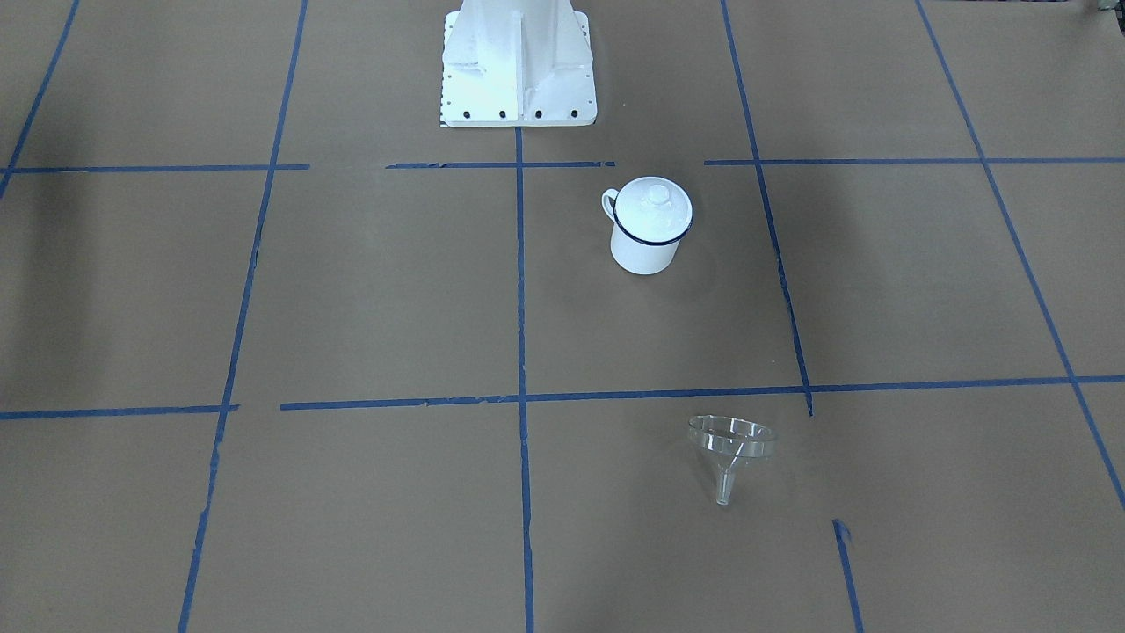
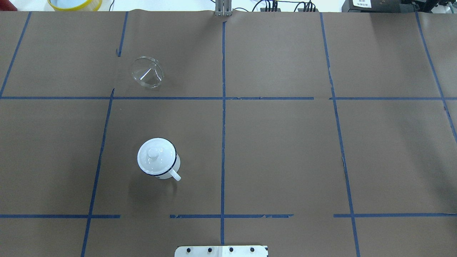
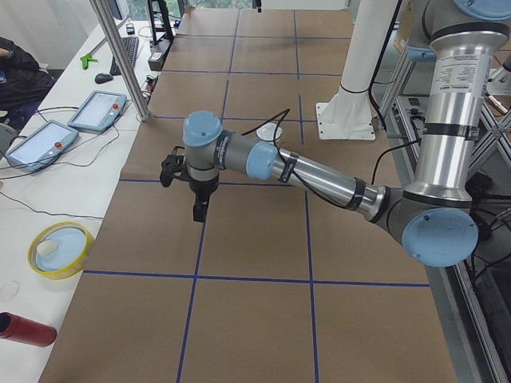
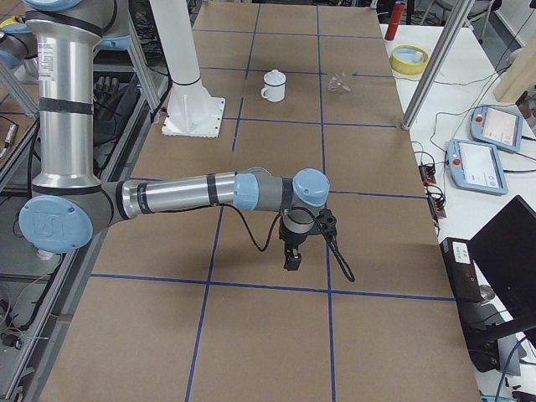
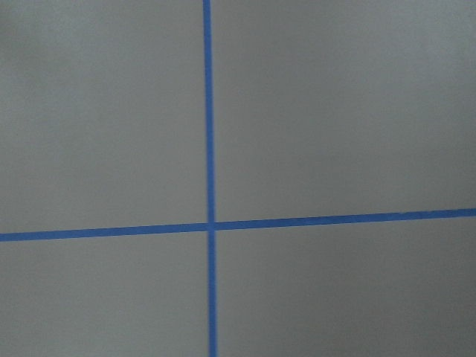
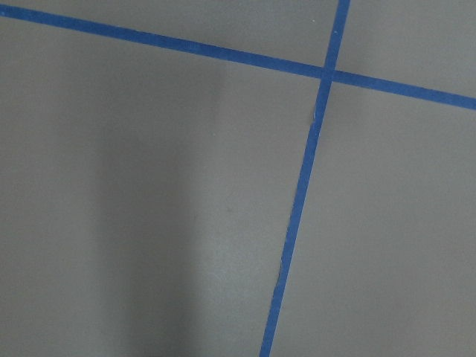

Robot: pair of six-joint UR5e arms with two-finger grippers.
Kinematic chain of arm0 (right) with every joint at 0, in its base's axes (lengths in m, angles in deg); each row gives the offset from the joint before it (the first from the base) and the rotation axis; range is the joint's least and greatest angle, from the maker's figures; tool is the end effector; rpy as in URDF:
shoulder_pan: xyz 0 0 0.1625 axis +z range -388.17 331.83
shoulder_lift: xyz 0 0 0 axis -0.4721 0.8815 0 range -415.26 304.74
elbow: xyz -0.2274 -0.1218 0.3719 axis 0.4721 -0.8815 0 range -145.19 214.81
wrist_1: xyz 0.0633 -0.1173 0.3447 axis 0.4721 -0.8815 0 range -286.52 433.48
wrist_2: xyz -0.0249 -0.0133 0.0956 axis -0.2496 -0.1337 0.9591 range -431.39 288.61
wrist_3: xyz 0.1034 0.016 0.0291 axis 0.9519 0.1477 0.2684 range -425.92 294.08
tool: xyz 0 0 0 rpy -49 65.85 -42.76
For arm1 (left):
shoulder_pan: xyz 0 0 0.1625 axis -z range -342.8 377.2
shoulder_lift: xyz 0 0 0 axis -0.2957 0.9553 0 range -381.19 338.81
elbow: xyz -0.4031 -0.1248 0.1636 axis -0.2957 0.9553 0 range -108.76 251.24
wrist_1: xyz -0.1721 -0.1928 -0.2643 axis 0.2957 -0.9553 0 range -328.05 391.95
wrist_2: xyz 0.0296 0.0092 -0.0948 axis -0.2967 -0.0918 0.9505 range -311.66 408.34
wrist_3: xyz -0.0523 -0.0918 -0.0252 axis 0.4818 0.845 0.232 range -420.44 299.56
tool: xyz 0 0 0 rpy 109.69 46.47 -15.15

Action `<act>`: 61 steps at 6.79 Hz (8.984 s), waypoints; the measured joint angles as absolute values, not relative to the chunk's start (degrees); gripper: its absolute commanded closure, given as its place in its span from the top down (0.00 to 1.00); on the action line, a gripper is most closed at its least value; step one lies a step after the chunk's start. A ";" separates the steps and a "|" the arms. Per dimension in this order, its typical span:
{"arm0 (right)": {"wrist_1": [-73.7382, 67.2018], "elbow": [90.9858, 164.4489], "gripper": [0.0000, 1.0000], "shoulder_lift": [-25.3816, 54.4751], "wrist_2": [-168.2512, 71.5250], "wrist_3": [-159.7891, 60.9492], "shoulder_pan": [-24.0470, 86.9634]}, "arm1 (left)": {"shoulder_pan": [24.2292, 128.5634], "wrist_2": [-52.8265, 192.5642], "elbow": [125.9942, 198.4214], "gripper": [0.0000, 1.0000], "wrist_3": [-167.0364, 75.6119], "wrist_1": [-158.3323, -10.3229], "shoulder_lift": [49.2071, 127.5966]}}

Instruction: Place funnel on cup

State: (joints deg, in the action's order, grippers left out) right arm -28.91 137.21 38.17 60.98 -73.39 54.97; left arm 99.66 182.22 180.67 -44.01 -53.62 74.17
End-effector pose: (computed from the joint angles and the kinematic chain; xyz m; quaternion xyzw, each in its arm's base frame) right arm 0.0110 -0.4124 0.6466 -0.0259 -0.3613 -0.1055 0.9261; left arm 0.0050 -0.4795 0.5072 0.0841 0.3938 -0.0050 0.9153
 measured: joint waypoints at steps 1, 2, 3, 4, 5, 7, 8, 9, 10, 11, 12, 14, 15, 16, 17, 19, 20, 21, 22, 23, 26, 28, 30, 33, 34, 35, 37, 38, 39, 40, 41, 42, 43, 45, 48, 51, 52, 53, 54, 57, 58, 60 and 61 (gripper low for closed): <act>-28.91 137.20 1.00 38.17 60.98 -73.39 54.97 | 94.70 181.85 185.00 1.00 -36.22 -53.08 75.90; -28.91 137.20 1.00 38.17 60.98 -73.39 54.97 | 89.67 180.86 187.82 1.00 -28.52 -52.91 78.28; -28.91 137.20 1.00 38.17 60.98 -73.39 54.97 | 84.00 178.29 189.99 1.00 -20.52 -52.76 80.93; -28.93 137.19 1.00 38.17 60.98 -73.39 54.97 | 78.36 175.27 191.47 1.00 -13.12 -52.08 83.74; -28.97 137.17 1.00 38.17 60.98 -73.39 54.97 | 72.82 172.49 192.11 1.00 -6.47 -50.58 86.84; -28.94 137.18 1.00 38.13 60.98 -73.39 54.97 | 63.60 166.18 191.86 1.00 1.18 -47.35 92.08; -28.92 137.20 1.00 38.14 60.98 -73.39 54.97 | 61.18 164.93 191.72 1.00 2.17 -46.85 93.03; -28.92 137.20 1.00 38.15 60.98 -73.39 54.97 | 59.20 164.70 191.19 1.00 2.53 -46.84 93.52; -28.91 137.20 1.00 38.17 60.98 -73.39 54.97 | 57.39 164.74 189.94 1.00 3.08 -47.18 94.10; -28.91 137.20 1.00 38.15 60.98 -73.39 54.97 | 55.32 164.57 188.59 1.00 4.75 -47.56 94.84; -28.91 137.19 1.00 38.14 60.98 -73.39 54.97 | 53.45 163.97 187.80 1.00 6.87 -47.75 95.33; -28.91 137.14 1.00 38.15 60.98 -73.39 54.97 | 51.40 162.63 187.40 0.98 9.74 -47.78 95.59; -28.91 137.16 1.00 38.16 60.98 -73.39 54.97 | 51.01 162.45 187.30 0.93 10.25 -47.77 95.63; -28.91 137.19 1.00 38.16 60.98 -73.39 54.97 | 50.74 162.42 187.06 0.90 10.53 -47.79 95.70; -28.91 137.20 1.00 38.17 60.98 -73.39 54.97 | 50.42 162.42 186.66 0.89 10.82 -47.88 95.75; -28.92 137.18 1.00 38.16 60.98 -73.39 54.97 | 50.08 162.42 185.48 0.84 11.72 -49.48 95.70; -28.92 137.18 1.00 38.15 60.98 -73.39 54.97 | 50.03 162.42 185.13 0.76 12.25 -50.12 95.71; -28.91 137.18 1.00 38.13 60.98 -73.39 54.97 | 49.87 162.42 184.99 0.64 12.78 -50.37 95.75; -28.92 137.20 1.00 38.14 60.98 -73.39 54.97 | 49.68 162.42 184.93 0.47 13.06 -50.45 95.78; -28.91 137.20 1.00 38.15 60.98 -73.39 54.97 | 49.63 162.42 184.94 0.31 13.16 -50.48 95.78; -28.95 137.20 1.00 38.14 60.98 -73.39 54.97 | 49.83 162.42 185.95 0.00 13.21 -50.30 95.65; -28.92 137.20 1.00 38.15 60.98 -73.39 54.97 | 50.80 162.46 188.98 0.00 13.08 -48.29 95.42; -28.92 137.19 1.00 38.17 60.98 -73.39 54.97 | 55.32 162.74 193.60 0.00 10.03 -43.09 95.08; -28.92 137.18 1.00 38.17 60.98 -73.39 54.97 | 58.96 162.88 195.43 0.00 1.38 -48.89 85.95; -28.92 137.20 1.00 38.17 60.98 -73.39 54.97 | 58.86 162.74 194.29 0.00 3.33 -57.16 81.23; -28.91 137.19 1.00 38.17 60.98 -73.39 54.97 | 58.57 162.56 191.64 0.00 5.77 -64.72 78.39; -28.92 137.18 1.00 38.17 60.98 -73.39 54.97 | 57.75 162.11 185.92 0.00 7.46 -71.40 76.92; -28.91 137.18 1.00 38.17 60.98 -73.39 54.97 | 57.16 161.63 183.84 0.00 7.46 -72.06 77.02; -28.91 137.20 1.00 38.15 60.98 -73.39 54.97 | 56.41 161.40 182.36 0.00 7.40 -72.22 77.34; -28.91 137.19 1.00 38.13 60.98 -73.39 54.97 | 55.59 161.32 181.40 0.05 7.40 -72.27 77.81; -28.91 137.16 1.00 38.14 60.98 -73.39 54.97 | 54.85 161.29 180.74 0.90 7.36 -72.28 78.30; -28.91 137.15 1.00 38.15 60.98 -73.39 54.97 | 54.47 161.30 180.10 1.00 7.22 -72.31 78.83; -28.91 137.16 1.00 38.16 60.98 -73.39 54.97 | 54.30 161.38 179.63 1.00 7.05 -72.33 79.21; -28.95 137.17 1.00 38.16 60.98 -73.39 54.97 | 54.52 161.53 180.53 1.00 7.00 -72.09 79.52; -28.92 137.17 1.00 38.17 60.98 -73.39 54.97 | 62.50 163.01 185.25 1.00 9.93 -70.52 81.40; -28.91 137.20 1.00 38.17 60.98 -73.39 54.97 | 68.63 161.54 179.72 1.00 26.96 -70.76 90.95; -28.91 137.19 1.00 38.17 60.98 -73.39 54.97 | 68.56 158.15 175.23 1.00 35.31 -71.86 95.08; -28.91 137.15 1.00 38.17 60.98 -73.39 54.97 | 67.79 154.85 171.25 1.00 42.62 -74.47 97.35; -28.91 137.14 1.00 38.17 60.98 -73.39 54.97 | 65.91 150.85 167.07 1.00 48.20 -77.46 98.96; -28.91 137.20 1.00 38.17 60.98 -73.39 54.97 | 61.35 145.52 158.43 1.00 52.42 -82.68 101.83; -28.91 137.20 1.00 38.17 60.98 -73.39 54.97 | 60.84 145.23 157.07 1.00 52.48 -83.14 102.35; -28.91 137.20 1.00 38.17 60.98 -73.39 54.97 | 60.65 143.88 152.11 1.00 52.52 -85.18 104.92; -28.91 137.20 1.00 38.17 60.98 -73.37 54.97 | 60.62 143.15 150.19 0.95 52.54 -86.80 105.51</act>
